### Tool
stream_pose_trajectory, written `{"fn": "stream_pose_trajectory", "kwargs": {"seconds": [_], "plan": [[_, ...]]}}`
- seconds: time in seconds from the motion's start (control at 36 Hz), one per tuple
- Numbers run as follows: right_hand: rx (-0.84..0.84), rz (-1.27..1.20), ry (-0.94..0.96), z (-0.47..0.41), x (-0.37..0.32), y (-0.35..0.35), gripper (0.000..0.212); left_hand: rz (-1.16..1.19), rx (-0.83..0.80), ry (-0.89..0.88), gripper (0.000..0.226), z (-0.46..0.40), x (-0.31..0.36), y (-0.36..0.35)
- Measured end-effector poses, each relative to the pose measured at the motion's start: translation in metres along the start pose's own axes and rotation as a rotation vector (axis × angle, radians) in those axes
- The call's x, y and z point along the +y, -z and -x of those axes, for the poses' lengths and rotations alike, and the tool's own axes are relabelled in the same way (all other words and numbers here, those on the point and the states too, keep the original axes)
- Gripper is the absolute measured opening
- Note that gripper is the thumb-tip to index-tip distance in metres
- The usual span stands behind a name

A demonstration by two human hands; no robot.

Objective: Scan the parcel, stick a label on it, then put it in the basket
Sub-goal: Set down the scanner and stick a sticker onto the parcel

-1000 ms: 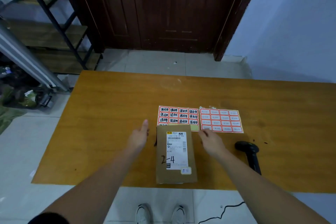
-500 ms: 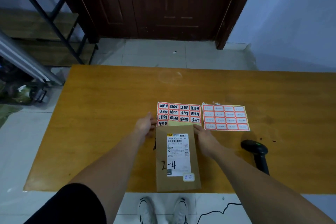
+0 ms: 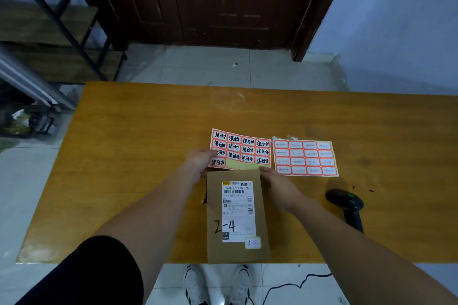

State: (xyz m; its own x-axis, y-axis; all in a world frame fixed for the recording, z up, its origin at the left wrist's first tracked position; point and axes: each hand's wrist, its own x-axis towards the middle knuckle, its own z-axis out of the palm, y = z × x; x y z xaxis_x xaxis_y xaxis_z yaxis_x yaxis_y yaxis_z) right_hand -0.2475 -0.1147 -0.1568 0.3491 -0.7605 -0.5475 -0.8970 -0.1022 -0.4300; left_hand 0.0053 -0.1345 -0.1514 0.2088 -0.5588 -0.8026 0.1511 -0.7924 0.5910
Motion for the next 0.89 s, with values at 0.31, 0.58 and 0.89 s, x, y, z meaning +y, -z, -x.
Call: {"fn": "stream_pose_trajectory", "kwargs": {"seconds": [0.31, 0.58, 0.89], "plan": [[0.451, -0.226, -0.015, 0.004, -0.045, 0.058, 0.037, 0.159, 0.038, -0.205, 0.01, 0.034, 0.046, 0.012], [0.478, -0.402, 0.146, 0.015, -0.144, 0.086, 0.044, 0.391, 0.005, -0.314, 0.005, 0.087, 0.057, 0.016], [0.5, -0.559, 0.073, 0.029, -0.151, 0.06, 0.013, 0.287, -0.01, -0.376, 0.006, 0.111, 0.035, 0.011]]}}
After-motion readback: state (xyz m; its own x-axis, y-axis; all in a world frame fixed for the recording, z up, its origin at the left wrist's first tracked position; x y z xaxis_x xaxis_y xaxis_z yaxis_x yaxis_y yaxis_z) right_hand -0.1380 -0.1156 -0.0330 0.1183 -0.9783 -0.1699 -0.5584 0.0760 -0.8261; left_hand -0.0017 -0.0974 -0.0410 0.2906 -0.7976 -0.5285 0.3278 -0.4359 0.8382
